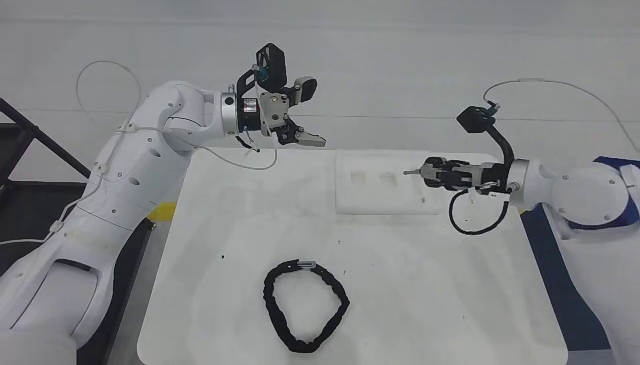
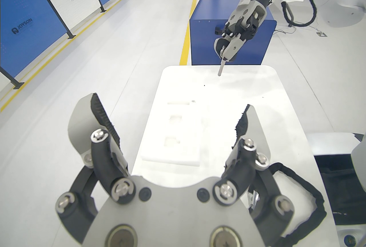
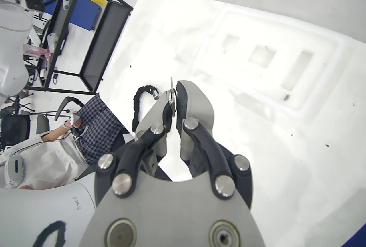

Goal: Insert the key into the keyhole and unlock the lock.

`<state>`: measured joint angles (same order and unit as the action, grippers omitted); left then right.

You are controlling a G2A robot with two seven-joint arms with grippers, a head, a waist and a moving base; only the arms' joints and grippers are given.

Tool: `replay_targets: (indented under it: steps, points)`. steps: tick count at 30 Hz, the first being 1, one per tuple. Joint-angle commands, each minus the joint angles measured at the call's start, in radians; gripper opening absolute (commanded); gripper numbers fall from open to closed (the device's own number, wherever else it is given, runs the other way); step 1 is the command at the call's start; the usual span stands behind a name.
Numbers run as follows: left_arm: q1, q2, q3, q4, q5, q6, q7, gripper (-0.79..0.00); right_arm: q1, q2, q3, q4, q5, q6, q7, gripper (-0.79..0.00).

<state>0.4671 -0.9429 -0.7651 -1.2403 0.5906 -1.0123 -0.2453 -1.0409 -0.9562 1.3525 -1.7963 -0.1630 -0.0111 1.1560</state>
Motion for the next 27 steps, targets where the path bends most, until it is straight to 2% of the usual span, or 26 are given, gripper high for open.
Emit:
replay_targets:
  steps: [1, 18, 23, 27]
  points:
    - [0.0, 0.0, 0.0, 0.0, 0.0, 0.0, 0.0, 0.0, -0.014, 0.001, 0.011, 0.0, 0.011, -0.014, -0.021, -0.785]
    - [0.004, 0.0, 0.0, -0.007, 0.012, 0.011, -0.006, 0.0, -0.014, 0.001, 0.011, 0.0, 0.011, -0.014, -0.021, -0.785]
    - [0.066, 0.01, -0.011, -0.046, 0.041, 0.013, -0.028, 0.0, -0.014, 0.001, 0.011, 0.0, 0.011, -0.014, -0.021, -0.785]
    - [0.156, 0.024, -0.016, -0.064, 0.04, 0.0, -0.038, 0.0, -0.014, 0.001, 0.011, 0.0, 0.011, -0.014, -0.021, -0.785]
